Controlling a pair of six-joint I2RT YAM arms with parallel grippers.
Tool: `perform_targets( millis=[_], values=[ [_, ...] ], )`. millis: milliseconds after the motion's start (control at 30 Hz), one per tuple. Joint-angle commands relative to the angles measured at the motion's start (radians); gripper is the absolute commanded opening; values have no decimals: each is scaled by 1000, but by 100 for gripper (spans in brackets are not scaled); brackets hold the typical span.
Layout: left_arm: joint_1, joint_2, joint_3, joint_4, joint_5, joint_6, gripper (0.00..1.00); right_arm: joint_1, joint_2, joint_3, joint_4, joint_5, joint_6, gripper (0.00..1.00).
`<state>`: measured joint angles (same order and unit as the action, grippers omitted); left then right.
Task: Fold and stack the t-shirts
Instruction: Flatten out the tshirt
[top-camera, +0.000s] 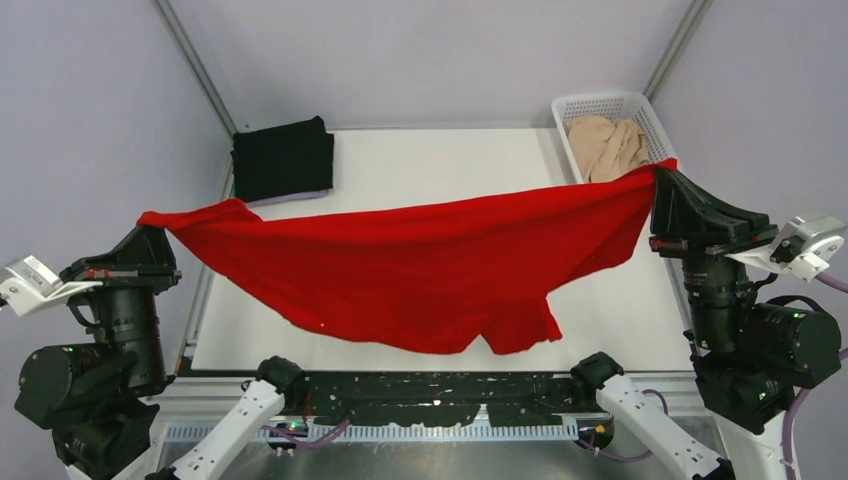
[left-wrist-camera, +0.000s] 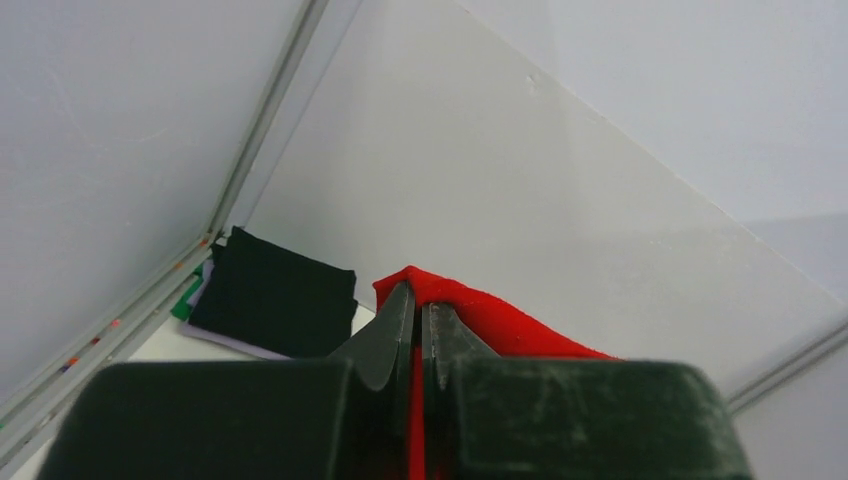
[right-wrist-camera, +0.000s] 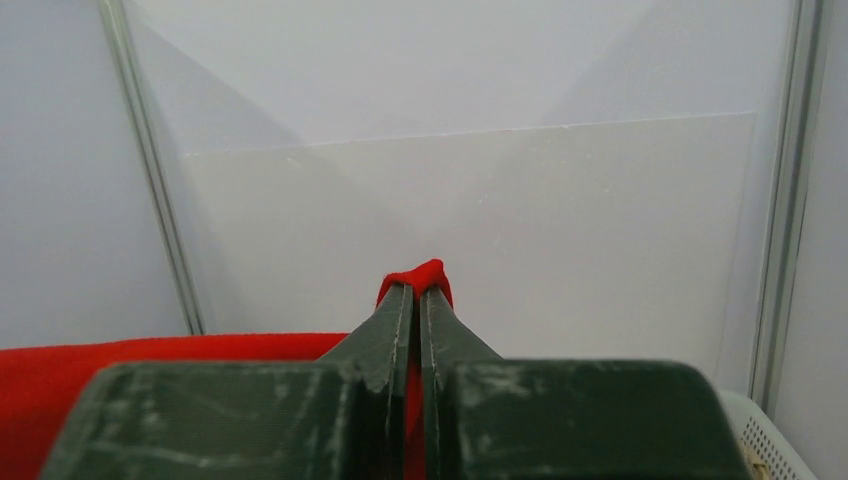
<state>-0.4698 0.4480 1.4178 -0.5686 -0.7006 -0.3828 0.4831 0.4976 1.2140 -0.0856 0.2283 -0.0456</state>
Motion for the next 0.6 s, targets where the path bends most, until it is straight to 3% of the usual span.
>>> perform_targets(
  millis=[0, 233, 333, 400, 467, 533, 567],
  values=[
    [3, 48, -39, 25, -150, 38, 0, -1, 17, 6, -103, 10, 35, 5],
    [13, 327, -161, 31, -313, 2, 0, -2, 75, -157, -177, 202, 149, 5],
    [100, 507, -229, 30, -175, -51, 0, -1, 141, -280, -183, 329, 201, 5],
    [168, 648, -276, 115, -55, -56, 0, -4, 221, -362, -180, 375, 238, 5],
    [227, 820, -256, 178, 71, -65, 8, -11, 327, -428, -167, 385, 271, 6],
    [266, 1025, -129, 73, 169, -108, 23, -37, 458, -477, -129, 389, 321, 16],
    [270, 1095, -52, 25, 184, -119, 36, -73, 551, -479, -124, 387, 335, 28]
  ],
)
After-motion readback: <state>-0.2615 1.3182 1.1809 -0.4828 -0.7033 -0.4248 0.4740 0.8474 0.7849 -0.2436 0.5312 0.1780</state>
